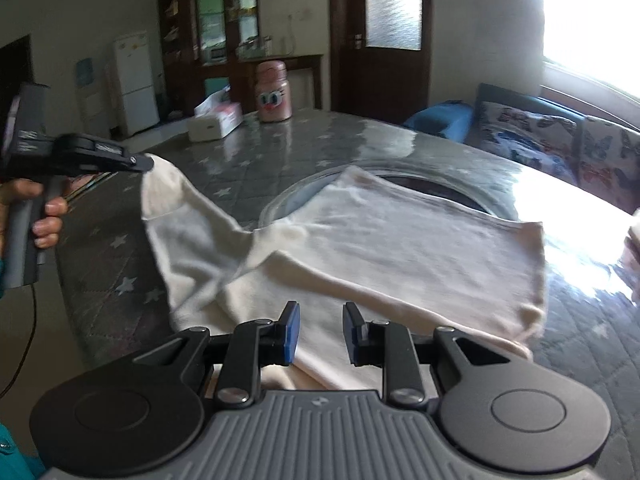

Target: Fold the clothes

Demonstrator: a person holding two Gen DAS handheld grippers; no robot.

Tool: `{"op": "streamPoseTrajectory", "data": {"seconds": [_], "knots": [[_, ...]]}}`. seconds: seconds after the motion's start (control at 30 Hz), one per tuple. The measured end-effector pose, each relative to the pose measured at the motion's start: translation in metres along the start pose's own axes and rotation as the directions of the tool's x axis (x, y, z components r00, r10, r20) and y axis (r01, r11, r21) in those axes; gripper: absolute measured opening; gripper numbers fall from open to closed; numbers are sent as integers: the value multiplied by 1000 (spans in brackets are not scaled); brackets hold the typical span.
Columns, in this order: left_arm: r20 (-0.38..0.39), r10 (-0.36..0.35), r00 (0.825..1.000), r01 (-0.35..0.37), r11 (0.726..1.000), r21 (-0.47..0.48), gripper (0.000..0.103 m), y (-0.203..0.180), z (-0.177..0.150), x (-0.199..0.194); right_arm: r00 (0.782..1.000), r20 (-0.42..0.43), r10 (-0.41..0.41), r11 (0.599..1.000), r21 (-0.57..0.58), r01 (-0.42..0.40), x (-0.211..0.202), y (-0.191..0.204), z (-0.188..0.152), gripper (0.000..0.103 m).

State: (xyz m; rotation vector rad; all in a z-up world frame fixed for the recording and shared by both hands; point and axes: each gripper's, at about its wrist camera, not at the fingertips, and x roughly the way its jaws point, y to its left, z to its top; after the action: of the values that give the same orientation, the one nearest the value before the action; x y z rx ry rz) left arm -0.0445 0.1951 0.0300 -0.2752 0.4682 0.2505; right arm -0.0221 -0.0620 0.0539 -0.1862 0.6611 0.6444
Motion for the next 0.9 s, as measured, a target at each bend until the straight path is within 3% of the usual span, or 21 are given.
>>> {"op": "streamPoseTrajectory", "data": {"seconds": [0.17,0.4,0.7,0.83,0.9], "knots": [[28,-183,983,179,979,102,6,-65,3,-29,999,29,-36,999,42,35,-17,-16,-10,23],[-76,-398,914,405,889,214,6,-159,-22,-36,993,61,-102,989,114,95,-46,-46,-27,23],[-274,-471,838,539,793,284,7,-223,-78,-19,986,48,-161,968,200,149,-58,-77,-47,23],[-351,-486,800,583,768,266,14,-220,-92,-16,987,40,-155,965,218,143,-52,-81,-46,23],[-350,-490,798,589,757,282,14,-211,-91,-21,990,42,-134,967,226,122,-48,-81,-42,23]]}}
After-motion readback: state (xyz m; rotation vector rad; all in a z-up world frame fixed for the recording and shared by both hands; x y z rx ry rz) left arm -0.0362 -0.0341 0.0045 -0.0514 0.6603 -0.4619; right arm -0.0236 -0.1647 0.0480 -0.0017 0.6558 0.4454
